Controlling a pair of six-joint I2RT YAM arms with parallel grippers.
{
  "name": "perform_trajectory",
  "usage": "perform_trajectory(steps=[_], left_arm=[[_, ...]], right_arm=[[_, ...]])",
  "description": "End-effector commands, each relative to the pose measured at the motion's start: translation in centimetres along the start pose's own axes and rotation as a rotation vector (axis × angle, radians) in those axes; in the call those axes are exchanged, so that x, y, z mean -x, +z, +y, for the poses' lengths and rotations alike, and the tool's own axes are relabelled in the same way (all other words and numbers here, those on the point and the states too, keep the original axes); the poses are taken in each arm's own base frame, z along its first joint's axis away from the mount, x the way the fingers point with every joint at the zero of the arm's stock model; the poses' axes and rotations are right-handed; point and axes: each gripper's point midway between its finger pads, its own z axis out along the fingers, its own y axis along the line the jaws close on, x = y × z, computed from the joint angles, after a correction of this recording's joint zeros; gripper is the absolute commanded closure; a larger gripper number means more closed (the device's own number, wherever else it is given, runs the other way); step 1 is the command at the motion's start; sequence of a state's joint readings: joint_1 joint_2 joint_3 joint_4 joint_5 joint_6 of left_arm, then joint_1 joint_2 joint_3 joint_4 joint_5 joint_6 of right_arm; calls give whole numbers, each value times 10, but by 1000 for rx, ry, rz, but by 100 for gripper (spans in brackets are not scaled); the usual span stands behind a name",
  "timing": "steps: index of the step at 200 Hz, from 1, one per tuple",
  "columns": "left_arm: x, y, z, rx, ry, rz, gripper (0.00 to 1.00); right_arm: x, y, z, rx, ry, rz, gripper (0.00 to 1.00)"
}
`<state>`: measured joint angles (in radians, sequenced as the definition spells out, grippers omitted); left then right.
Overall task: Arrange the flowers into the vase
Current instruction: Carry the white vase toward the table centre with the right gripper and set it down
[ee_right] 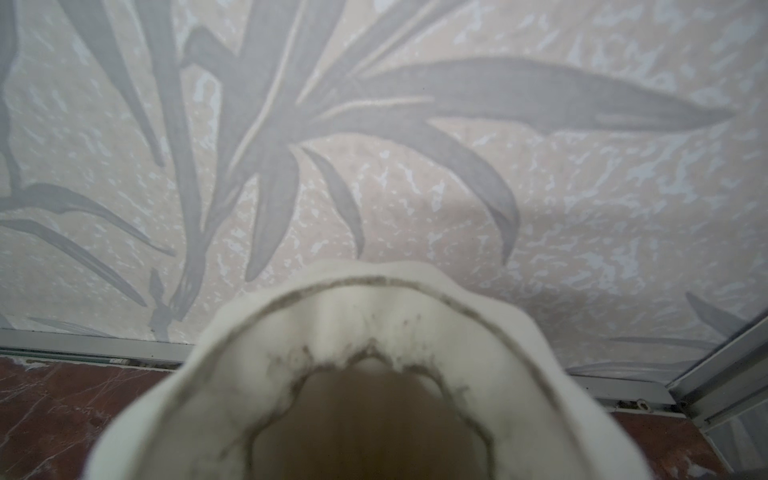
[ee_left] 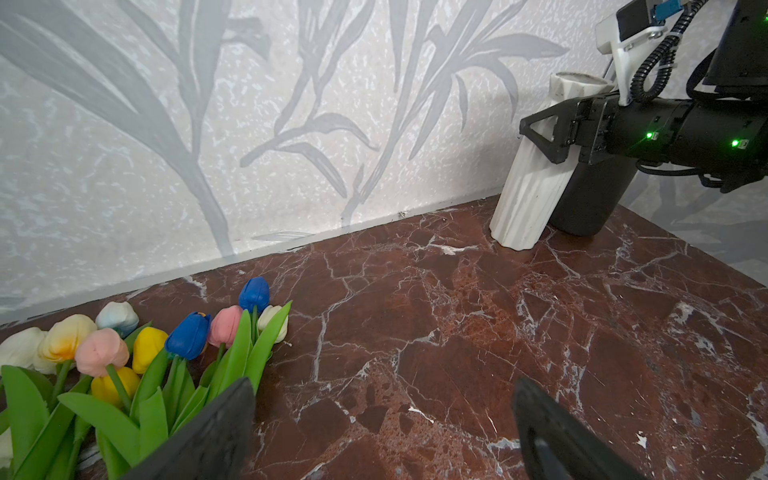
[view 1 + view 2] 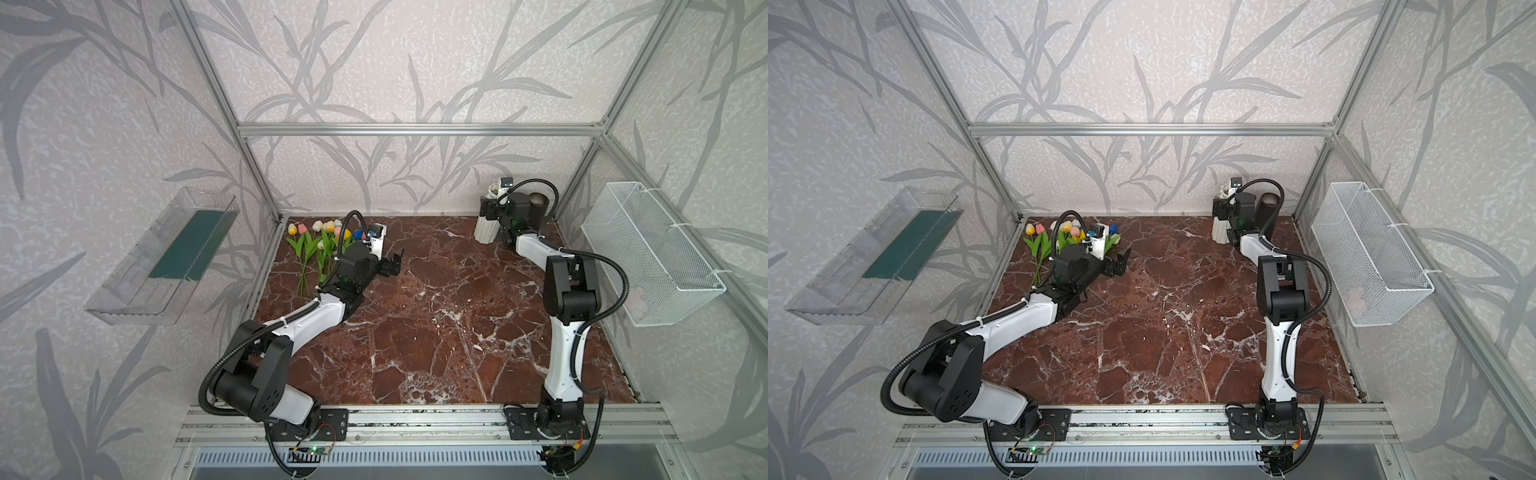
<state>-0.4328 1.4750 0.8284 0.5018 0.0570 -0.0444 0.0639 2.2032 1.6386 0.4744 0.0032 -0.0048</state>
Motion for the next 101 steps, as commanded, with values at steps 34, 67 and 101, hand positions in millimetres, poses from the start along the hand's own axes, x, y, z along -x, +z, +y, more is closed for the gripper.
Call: perform_trajectory(steps=[34,67,101], left_arm=[[14,-11,2,23,12,-43,4],[18,-18,7,44,-10,-53,3],[7,-25,14,71,-38,-30,4]], right_arm=[[15,-19,12,76,0,-67,39],[35,-46,40,241,15,-53,67],[49,-87,78,363,17,-84,77]])
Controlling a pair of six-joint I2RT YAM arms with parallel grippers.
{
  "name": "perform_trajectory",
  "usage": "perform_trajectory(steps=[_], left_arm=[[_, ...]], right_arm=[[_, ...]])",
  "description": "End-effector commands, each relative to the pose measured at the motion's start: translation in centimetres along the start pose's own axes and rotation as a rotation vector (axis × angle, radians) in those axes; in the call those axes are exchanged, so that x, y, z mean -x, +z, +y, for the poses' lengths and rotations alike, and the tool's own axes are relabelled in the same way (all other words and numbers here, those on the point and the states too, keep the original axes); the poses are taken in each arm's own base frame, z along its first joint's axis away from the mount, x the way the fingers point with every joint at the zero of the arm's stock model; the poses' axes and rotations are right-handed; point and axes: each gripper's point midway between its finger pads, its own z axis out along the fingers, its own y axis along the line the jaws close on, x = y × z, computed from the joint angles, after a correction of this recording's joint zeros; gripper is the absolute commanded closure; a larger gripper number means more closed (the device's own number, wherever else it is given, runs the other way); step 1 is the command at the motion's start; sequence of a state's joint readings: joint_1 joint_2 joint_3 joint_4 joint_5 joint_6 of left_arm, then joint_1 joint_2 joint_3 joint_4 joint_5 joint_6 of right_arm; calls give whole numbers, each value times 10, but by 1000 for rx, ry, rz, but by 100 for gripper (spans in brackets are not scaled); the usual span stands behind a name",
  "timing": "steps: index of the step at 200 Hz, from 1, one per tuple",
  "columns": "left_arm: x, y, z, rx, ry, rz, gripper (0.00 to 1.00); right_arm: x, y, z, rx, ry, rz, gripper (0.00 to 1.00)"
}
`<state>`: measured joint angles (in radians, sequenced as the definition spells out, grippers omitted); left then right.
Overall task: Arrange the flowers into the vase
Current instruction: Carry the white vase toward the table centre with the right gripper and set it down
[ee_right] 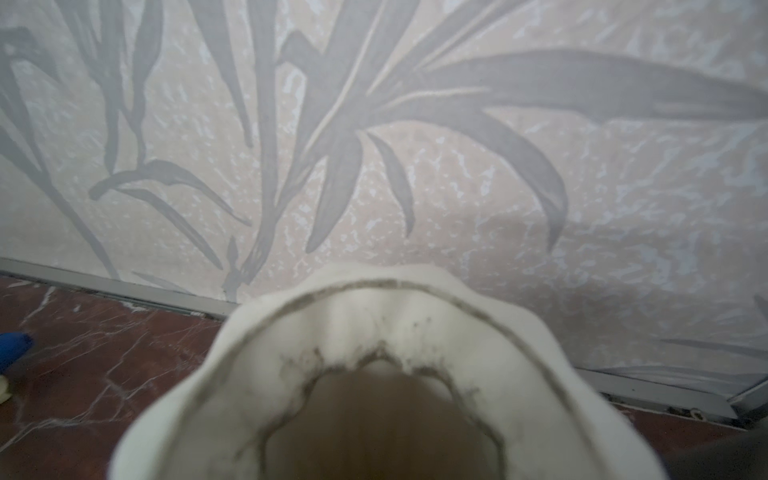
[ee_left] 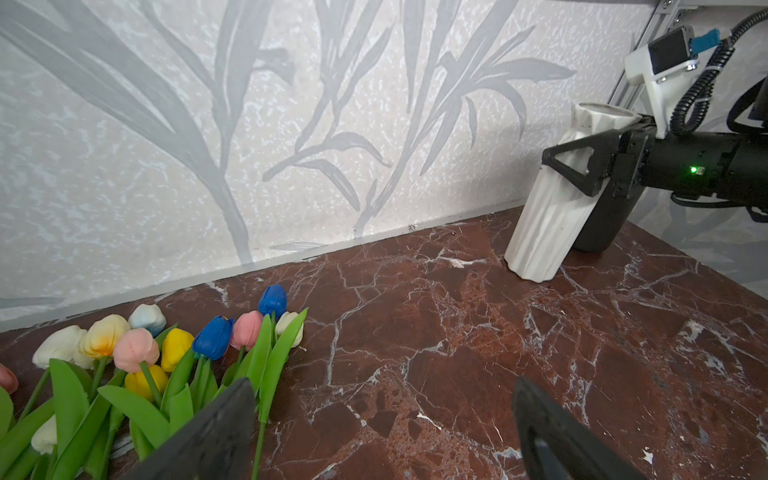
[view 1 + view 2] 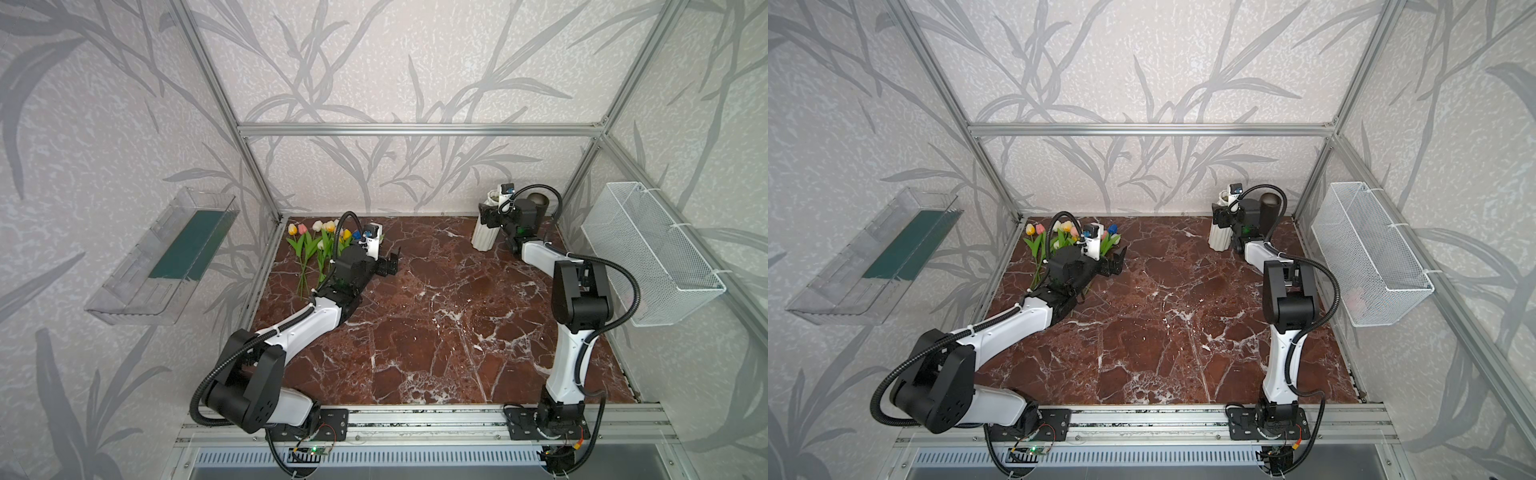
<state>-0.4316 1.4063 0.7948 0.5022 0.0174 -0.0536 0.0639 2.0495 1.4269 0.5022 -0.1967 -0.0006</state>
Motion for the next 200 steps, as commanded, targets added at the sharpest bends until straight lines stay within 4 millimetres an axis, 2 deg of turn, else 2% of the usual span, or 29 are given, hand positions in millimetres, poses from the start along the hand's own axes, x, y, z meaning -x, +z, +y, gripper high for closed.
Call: perform_trajectory(steps=[1,25,43,54,55,61,83,101,116,143,185,189,200], left_arm=[[-6,-10,8,33,-27,13,4],[-16,-21,14,61,-36,46,4],[-18,-31,18,79,-35,45,4],[-20,-38,20,90,-34,49,4],[-20,-38,20,92,-33,49,4],[-21,-42,22,99,-31,51,4],[-28,-57,32,153,-16,53,4],[-32,-69,44,208,-9,47,3],[-34,-75,51,239,-9,43,3],[-41,-77,60,266,-17,59,3],[-49,-66,64,263,-30,119,3],[-50,-66,66,266,-35,126,3],[-52,-63,69,267,-52,141,3]], right_arm=[[55,-38,55,172,-6,-119,78],[58,-65,106,292,-35,-129,89],[60,-86,146,392,-61,-145,90],[53,-97,172,455,-79,-138,90],[60,-104,177,466,-86,-155,90],[64,-112,187,487,-93,-169,90],[63,-144,236,644,-134,-205,90],[54,-170,274,799,-172,-206,90],[42,-187,296,891,-216,-210,90],[27,-198,314,949,-244,-251,89],[26,-182,307,866,-268,-248,89],[19,-180,307,866,-268,-214,89],[15,-178,307,869,-281,-198,89]])
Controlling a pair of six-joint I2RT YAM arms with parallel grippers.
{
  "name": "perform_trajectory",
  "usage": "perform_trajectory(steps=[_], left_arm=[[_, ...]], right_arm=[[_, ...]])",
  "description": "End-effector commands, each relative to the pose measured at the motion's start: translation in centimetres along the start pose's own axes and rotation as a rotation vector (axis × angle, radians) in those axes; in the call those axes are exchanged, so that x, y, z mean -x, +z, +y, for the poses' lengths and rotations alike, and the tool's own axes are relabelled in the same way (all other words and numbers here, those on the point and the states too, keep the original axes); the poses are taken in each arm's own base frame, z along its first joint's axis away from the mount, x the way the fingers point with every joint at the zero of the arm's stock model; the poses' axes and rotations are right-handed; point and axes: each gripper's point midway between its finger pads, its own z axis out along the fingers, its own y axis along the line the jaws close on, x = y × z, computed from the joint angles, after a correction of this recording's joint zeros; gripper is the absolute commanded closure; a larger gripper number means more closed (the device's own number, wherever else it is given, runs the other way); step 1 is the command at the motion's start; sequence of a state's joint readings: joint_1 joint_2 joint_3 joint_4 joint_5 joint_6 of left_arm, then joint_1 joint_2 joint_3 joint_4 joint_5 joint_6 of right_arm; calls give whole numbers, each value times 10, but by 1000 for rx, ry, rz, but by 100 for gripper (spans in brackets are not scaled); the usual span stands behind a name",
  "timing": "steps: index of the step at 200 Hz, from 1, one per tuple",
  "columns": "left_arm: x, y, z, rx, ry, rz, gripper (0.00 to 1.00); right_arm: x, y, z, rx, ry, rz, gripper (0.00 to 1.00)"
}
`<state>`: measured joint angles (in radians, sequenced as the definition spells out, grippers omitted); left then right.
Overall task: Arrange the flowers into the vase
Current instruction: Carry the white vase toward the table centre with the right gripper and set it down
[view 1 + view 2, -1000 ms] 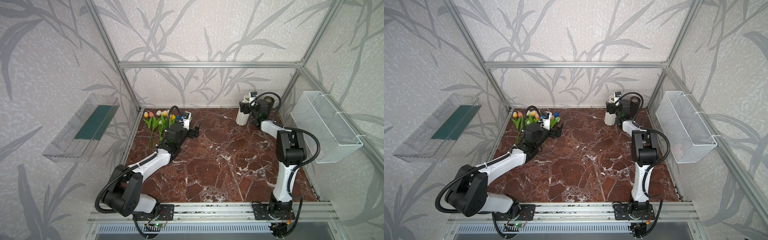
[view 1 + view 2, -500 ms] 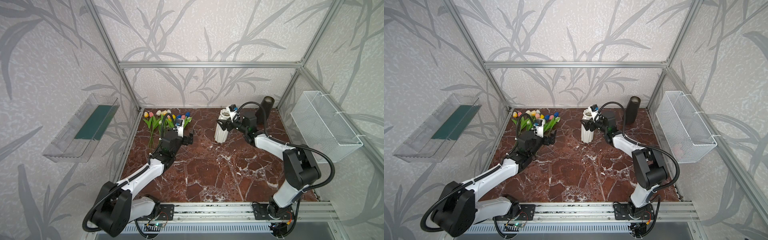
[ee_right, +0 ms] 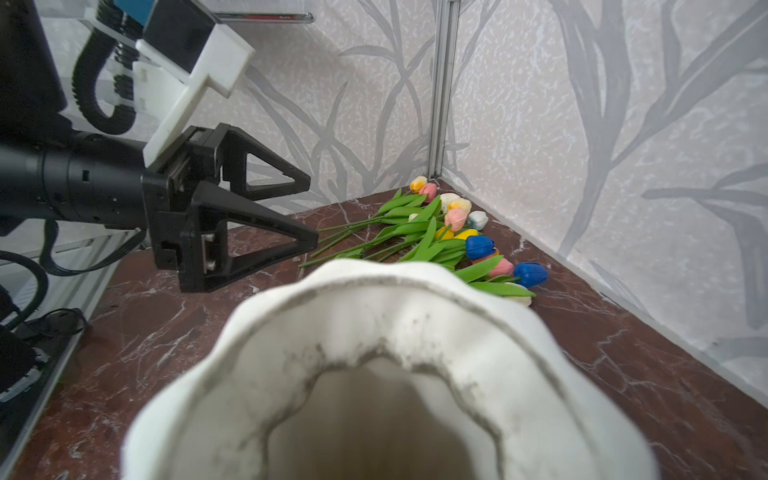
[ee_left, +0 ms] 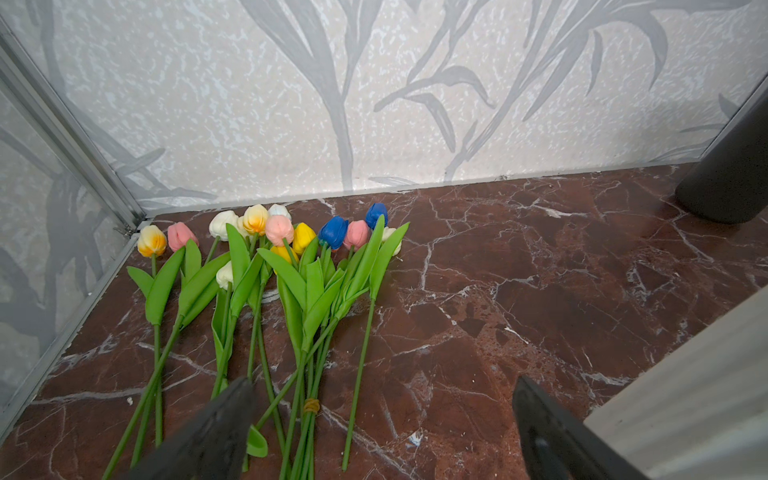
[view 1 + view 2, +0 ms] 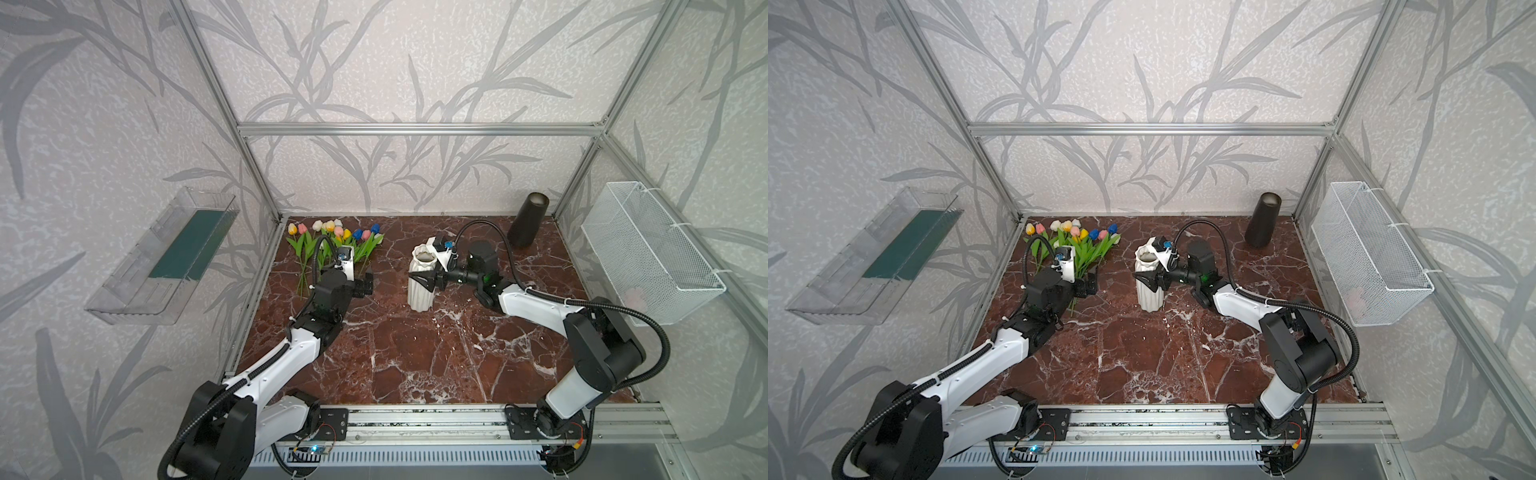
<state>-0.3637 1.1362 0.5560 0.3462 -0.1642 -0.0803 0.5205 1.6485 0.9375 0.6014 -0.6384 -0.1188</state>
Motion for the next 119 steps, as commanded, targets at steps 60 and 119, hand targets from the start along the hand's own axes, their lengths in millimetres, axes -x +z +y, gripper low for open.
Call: perform_trajectory(steps=[60,119], left_arm=[[-6,26,17,24,-64,106,7],[-16,33,21,54,-37,153,6]], right_arm=[[33,4,-8,-19,-140,-161,89],[14,6,-11,-32,-142,-155,51]])
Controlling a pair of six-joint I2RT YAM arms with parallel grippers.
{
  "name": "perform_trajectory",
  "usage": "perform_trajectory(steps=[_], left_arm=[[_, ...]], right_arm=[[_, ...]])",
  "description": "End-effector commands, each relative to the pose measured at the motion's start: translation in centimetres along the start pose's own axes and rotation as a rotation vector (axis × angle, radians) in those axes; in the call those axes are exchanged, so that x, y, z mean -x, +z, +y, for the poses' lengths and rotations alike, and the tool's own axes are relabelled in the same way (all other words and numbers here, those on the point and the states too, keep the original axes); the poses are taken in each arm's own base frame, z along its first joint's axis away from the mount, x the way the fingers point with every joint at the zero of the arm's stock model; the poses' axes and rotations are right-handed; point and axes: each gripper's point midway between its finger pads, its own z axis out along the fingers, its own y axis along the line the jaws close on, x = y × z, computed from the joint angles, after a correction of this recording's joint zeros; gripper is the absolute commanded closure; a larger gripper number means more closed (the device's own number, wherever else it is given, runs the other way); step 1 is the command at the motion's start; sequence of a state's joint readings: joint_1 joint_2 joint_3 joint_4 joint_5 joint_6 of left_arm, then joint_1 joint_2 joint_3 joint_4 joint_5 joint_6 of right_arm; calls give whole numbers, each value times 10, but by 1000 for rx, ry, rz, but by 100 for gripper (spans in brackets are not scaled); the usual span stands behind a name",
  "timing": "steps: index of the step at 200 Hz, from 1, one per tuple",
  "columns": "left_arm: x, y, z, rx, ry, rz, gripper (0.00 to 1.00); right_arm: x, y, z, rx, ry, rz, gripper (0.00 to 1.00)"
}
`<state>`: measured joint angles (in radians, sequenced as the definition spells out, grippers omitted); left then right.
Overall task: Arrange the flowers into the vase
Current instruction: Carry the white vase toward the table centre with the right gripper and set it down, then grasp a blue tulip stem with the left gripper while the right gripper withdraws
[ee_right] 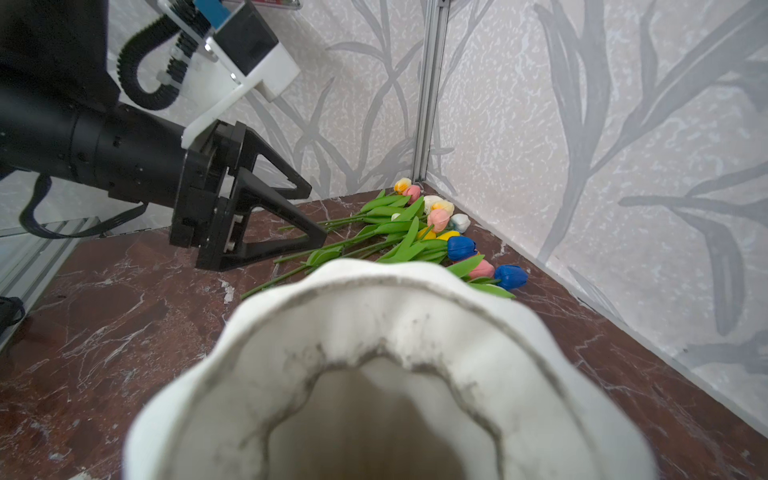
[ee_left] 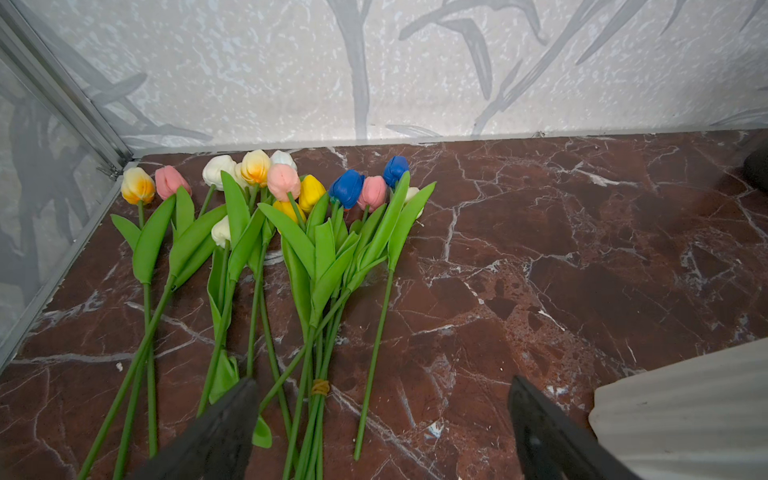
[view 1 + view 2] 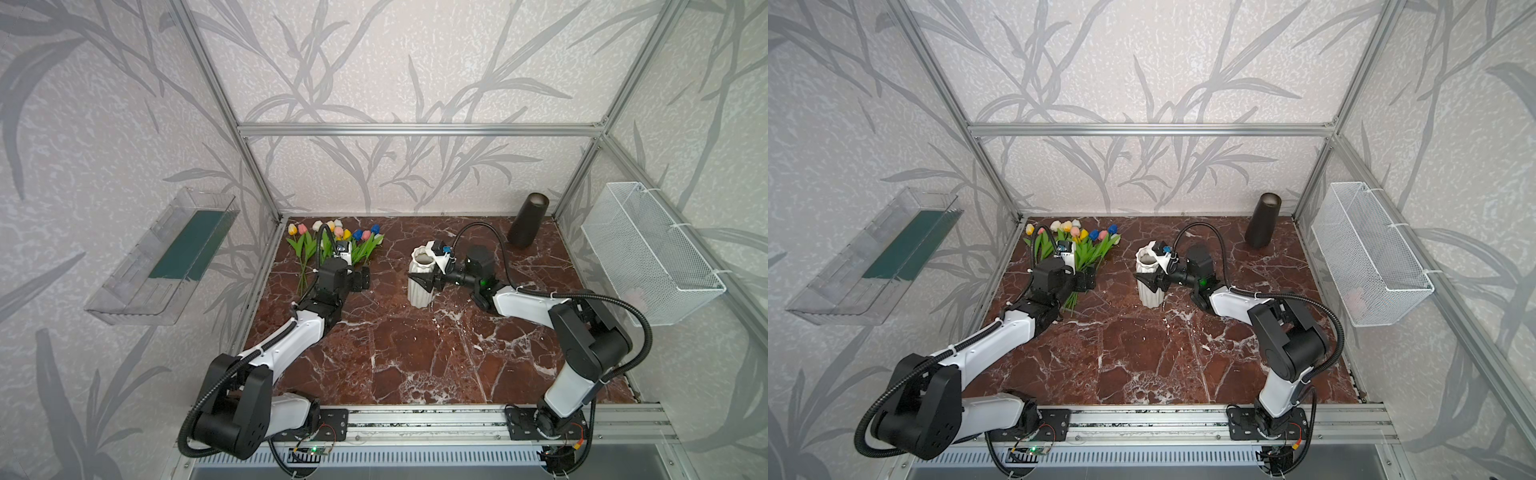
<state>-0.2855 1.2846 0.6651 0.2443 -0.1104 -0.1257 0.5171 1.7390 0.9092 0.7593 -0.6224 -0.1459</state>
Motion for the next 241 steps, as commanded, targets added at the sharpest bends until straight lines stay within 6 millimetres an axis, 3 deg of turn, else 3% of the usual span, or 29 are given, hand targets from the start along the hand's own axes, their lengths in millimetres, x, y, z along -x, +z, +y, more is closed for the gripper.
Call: perform_trajectory(steps=[1,31,50,58,73,77,101,134,176,197,220,232,241], left_arm=[[4,2,4,22,9,12,6],[7,4,7,36,19,21,6],[13,5,6,37,21,19,6],[16,5,6,38,20,16,6],[20,6,6,40,26,19,5],[21,6,6,42,30,20,5],[25,12,11,50,25,44,4],[23,31,14,50,29,140,7],[13,65,10,45,84,287,16],[5,81,4,24,122,382,30],[-3,94,-1,-1,128,462,41],[-12,99,-8,-40,145,510,62],[-19,103,-11,-60,158,552,66]], right_arm=[[34,-3,-2,-11,-92,-127,49],[30,-6,-7,-51,-101,-133,20],[32,-8,-7,-59,-98,-131,12],[33,-9,-6,-58,-103,-130,1],[25,-11,-5,-65,-106,-113,1],[36,-16,-4,-73,-125,-132,1],[30,-28,-2,-101,-133,-113,1],[33,-55,0,-172,-108,-108,1],[52,-111,-3,-390,-122,-156,1],[61,-141,-2,-493,-130,-202,1],[61,-166,16,-517,-164,-269,1],[53,-174,21,-528,-157,-272,0],[42,-176,23,-542,-146,-257,0]])
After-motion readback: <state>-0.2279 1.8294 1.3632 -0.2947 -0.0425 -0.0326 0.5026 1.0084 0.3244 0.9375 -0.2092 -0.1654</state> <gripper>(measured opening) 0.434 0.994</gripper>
